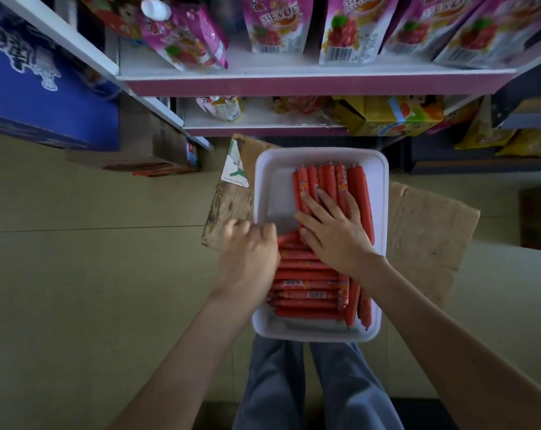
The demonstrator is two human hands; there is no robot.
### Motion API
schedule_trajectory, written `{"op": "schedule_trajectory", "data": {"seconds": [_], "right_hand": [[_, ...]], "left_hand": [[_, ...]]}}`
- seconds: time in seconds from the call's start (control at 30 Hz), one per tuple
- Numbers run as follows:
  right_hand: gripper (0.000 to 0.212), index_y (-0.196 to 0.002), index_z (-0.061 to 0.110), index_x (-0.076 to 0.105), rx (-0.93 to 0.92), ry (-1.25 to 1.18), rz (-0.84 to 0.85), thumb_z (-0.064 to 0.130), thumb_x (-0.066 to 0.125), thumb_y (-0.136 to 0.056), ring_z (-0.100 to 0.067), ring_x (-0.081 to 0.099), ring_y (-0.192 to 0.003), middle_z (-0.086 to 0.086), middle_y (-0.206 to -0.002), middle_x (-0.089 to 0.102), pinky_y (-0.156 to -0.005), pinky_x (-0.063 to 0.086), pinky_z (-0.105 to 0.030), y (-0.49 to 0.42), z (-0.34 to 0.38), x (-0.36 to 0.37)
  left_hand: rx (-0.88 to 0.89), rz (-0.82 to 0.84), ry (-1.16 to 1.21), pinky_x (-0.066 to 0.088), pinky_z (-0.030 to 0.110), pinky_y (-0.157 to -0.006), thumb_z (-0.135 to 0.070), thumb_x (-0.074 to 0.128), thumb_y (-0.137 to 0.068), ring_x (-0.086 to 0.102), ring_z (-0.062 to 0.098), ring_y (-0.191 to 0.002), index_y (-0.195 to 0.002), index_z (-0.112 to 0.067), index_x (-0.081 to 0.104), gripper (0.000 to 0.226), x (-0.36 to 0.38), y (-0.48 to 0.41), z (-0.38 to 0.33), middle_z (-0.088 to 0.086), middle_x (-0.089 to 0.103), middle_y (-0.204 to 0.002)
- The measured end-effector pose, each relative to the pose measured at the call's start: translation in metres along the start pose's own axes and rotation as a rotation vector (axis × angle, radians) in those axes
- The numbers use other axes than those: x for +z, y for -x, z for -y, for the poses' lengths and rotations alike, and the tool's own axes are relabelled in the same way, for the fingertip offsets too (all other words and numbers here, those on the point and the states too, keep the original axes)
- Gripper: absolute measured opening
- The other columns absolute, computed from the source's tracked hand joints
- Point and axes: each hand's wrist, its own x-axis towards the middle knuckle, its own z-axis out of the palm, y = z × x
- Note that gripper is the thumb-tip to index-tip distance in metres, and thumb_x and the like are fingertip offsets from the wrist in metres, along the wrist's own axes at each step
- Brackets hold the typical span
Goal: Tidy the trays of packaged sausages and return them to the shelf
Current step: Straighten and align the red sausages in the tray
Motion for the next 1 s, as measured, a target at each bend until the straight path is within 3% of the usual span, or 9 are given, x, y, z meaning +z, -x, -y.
{"op": "schedule_trajectory", "data": {"seconds": [0.1,0.17,0.27,0.33,0.43,0.53,0.7,0.83,1.0], "right_hand": [[0.059,-0.148,0.037,0.024,-0.019,0.105,0.118,0.05,0.002,-0.095,-0.023,-0.008,-0.148,0.005,-0.161,-0.001,-0.11,-0.018,-0.055,-0.005,0.003,-0.001],[0.054,-0.151,0.037,0.011,0.0,0.114,0.176,0.049,0.008,-0.098,-0.024,-0.017,-0.146,0.005,-0.161,-0.011,-0.11,-0.02,-0.055,-0.009,0.008,-0.003],[0.055,-0.152,0.037,0.004,0.035,-0.016,0.233,0.048,0.022,-0.101,-0.023,-0.021,-0.145,0.003,-0.16,-0.014,-0.113,-0.016,-0.053,-0.008,0.015,-0.021],[0.058,-0.151,0.037,0.01,0.079,-0.366,0.179,0.039,0.039,-0.101,-0.019,-0.004,-0.147,0.002,-0.161,0.001,-0.117,-0.002,-0.045,0.0,0.023,-0.055],[0.055,-0.133,0.053,0.035,0.113,-1.028,0.003,0.023,0.058,-0.094,-0.011,0.046,-0.126,0.003,-0.139,0.049,-0.107,0.037,-0.031,0.029,0.044,-0.132],[0.038,-0.103,0.046,0.058,0.128,-1.117,-0.25,0.011,0.062,-0.09,-0.009,0.064,-0.09,0.008,-0.096,0.068,-0.086,0.051,-0.031,0.069,0.057,-0.21],[0.001,-0.093,0.009,0.056,-0.024,-1.395,-0.537,0.009,0.056,-0.092,-0.019,0.066,-0.066,-0.003,-0.072,0.071,-0.062,0.053,-0.027,0.14,0.077,-0.318],[0.016,-0.075,0.012,0.051,-0.059,-1.395,-0.765,0.014,0.052,-0.09,-0.01,0.053,-0.055,0.004,-0.059,0.06,-0.056,0.043,-0.019,0.172,0.086,-0.38],[0.031,-0.07,0.014,0.045,-0.108,-1.653,-0.921,0.002,0.04,-0.098,-0.012,0.049,-0.046,-0.001,-0.055,0.056,-0.045,0.041,-0.02,0.19,0.087,-0.436]], "left_hand": [[-0.194,-0.123,0.333,0.038,0.026,-0.057,-0.022,0.057,-0.087,0.049,0.017,-0.057,-0.084,-0.008,0.061,0.015,-0.032,0.017,0.023,0.0,0.057,-0.067],[-0.393,-0.161,0.538,0.035,0.023,-0.052,-0.025,0.052,-0.095,0.048,0.011,-0.057,-0.1,-0.009,0.061,0.019,-0.049,0.022,0.04,-0.005,0.058,-0.075],[-0.637,-0.209,0.986,0.051,0.024,-0.072,-0.024,0.051,-0.097,0.068,0.011,-0.078,-0.105,-0.017,0.059,0.013,-0.07,0.024,0.051,-0.013,0.065,-0.085],[-0.697,-0.238,1.286,0.054,0.023,-0.079,-0.014,0.049,-0.098,0.07,0.009,-0.085,-0.097,-0.02,0.058,0.01,-0.09,0.02,0.05,-0.014,0.066,-0.088],[-0.726,-0.218,1.532,0.055,0.02,-0.072,-0.008,0.046,-0.099,0.071,0.011,-0.079,-0.092,-0.015,0.057,0.015,-0.13,0.015,0.039,-0.002,0.067,-0.087],[-0.744,-0.185,1.757,0.057,0.024,-0.071,-0.01,0.045,-0.099,0.072,0.017,-0.076,-0.092,-0.008,0.056,0.014,-0.179,0.015,0.026,0.009,0.069,-0.086],[-0.67,-0.031,1.929,0.058,0.024,-0.067,-0.017,0.042,-0.101,0.072,0.019,-0.074,-0.105,0.005,0.058,0.028,-0.265,0.025,0.005,0.013,0.073,-0.079],[-0.542,0.016,2.005,0.059,0.029,-0.062,-0.021,0.041,-0.101,0.07,0.018,-0.065,-0.097,-0.002,0.057,0.025,-0.328,0.027,-0.021,0.011,0.071,-0.076],[-0.342,-0.246,2.176,0.059,0.026,-0.062,-0.018,0.048,-0.098,0.068,0.015,-0.063,-0.087,-0.005,0.055,0.019,-0.402,0.024,-0.049,0.009,0.068,-0.068]]}}
